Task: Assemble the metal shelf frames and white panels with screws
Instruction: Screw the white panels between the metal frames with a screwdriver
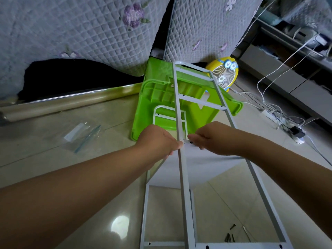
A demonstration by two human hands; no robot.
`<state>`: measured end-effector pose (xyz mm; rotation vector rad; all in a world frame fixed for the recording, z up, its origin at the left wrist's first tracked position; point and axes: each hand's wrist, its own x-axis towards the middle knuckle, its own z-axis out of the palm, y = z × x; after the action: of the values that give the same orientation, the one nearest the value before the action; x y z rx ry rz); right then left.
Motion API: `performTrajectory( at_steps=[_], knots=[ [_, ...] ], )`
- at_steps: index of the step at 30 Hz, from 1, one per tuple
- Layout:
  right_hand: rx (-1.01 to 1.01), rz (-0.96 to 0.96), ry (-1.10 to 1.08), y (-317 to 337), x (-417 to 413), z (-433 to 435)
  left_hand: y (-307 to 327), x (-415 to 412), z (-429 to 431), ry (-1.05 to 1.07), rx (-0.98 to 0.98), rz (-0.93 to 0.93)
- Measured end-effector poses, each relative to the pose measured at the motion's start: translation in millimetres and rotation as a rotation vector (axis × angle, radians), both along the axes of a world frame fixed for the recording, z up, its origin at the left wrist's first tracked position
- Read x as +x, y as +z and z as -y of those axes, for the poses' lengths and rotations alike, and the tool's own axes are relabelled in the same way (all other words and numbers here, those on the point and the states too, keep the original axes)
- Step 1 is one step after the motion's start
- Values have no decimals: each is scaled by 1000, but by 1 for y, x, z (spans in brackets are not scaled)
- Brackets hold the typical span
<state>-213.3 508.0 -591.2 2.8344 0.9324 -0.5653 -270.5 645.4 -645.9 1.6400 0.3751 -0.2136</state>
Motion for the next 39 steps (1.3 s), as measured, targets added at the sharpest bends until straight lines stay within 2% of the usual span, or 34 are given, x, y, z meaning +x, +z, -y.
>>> performTrajectory(
  at_steps=[6, 8, 9, 12, 16, 18, 23, 26, 32, 36, 39],
  knots=[
    [79, 45, 40, 13, -5, 25, -4, 1, -2, -29, 55, 24],
    [150, 118, 2, 12, -8, 46, -2, -1, -2, -37, 167, 79],
    [196, 162, -27, 10, -10, 60, -1, -2, 0, -42, 299, 131],
    [317, 298, -135, -1, -20, 109, 7, -5, 8, -96, 772, 392],
    [334, 322, -441, -34, -42, 180, 6, 2, 36, -235, 1007, 849],
    [284, 246, -586, -61, -57, 216, 3, 7, 63, -342, 1038, 938],
    [5, -81, -816, -153, -103, 300, -4, 16, 142, -536, 1009, 1090],
    [-40, -162, -934, -202, -127, 328, -7, 29, 168, -588, 1021, 1078],
    [-52, -121, -1159, -272, -146, 342, -23, 35, 165, -660, 1060, 1022],
    [-41, -19, -1211, -287, -152, 338, -28, 35, 169, -652, 1052, 992],
    [-59, -20, -1203, -284, -149, 335, -31, 37, 169, -652, 1037, 988]
  ],
)
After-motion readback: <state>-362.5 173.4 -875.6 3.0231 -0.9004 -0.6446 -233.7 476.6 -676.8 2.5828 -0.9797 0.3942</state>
